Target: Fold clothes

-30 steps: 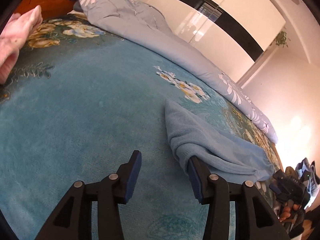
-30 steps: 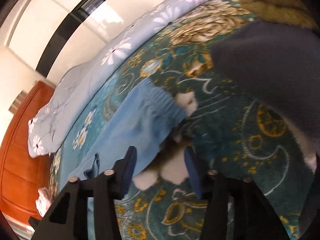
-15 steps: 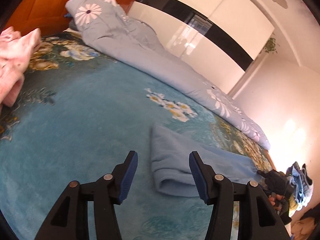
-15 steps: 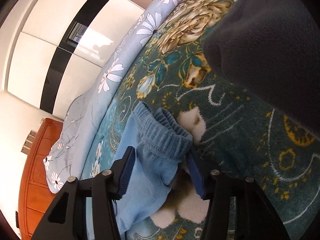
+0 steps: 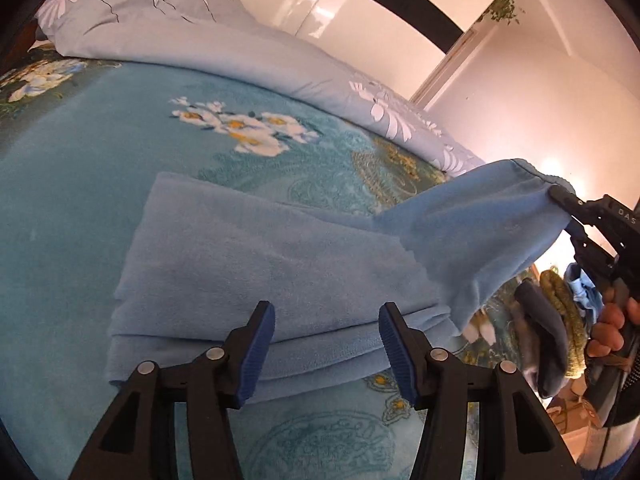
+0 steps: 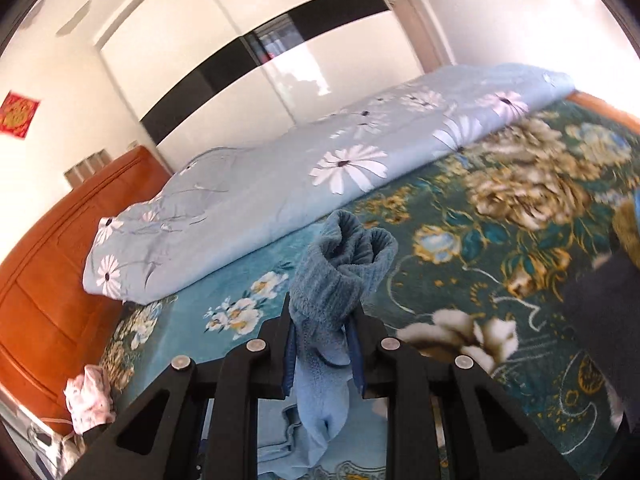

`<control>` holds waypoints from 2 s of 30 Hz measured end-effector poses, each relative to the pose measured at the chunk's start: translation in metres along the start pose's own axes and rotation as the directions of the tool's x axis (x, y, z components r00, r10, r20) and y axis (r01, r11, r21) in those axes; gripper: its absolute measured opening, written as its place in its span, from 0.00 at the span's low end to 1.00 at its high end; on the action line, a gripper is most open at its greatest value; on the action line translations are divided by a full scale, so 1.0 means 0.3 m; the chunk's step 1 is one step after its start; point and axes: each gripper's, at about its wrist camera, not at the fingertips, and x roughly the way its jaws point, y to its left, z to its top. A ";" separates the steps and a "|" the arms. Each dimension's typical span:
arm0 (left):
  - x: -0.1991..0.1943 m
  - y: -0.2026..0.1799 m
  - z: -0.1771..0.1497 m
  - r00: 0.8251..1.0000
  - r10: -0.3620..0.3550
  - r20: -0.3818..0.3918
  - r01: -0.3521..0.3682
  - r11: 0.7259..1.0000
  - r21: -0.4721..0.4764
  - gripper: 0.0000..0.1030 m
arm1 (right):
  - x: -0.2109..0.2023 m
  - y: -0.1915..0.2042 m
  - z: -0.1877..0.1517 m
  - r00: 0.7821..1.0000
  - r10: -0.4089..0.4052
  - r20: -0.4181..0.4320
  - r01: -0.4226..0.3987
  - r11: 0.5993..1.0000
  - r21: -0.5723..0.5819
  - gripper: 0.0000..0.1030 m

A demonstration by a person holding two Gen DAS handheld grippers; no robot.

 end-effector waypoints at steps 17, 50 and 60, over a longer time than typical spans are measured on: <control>-0.319 0.393 -0.091 0.975 0.169 0.143 -0.115 0.938 -0.327 0.65 | 0.314 0.599 -0.428 0.952 0.084 -0.293 -0.201 0.895 -0.398 0.20; 0.023 0.172 0.091 0.998 0.014 -0.061 -0.024 0.987 -0.158 0.67 | 0.200 0.003 -0.341 0.964 0.090 -0.251 -0.104 0.994 -0.041 0.53; 0.036 0.198 0.062 0.996 0.066 -0.067 -0.076 0.983 -0.169 0.59 | 0.207 0.003 -0.379 0.953 0.126 -0.276 -0.135 0.991 -0.015 0.53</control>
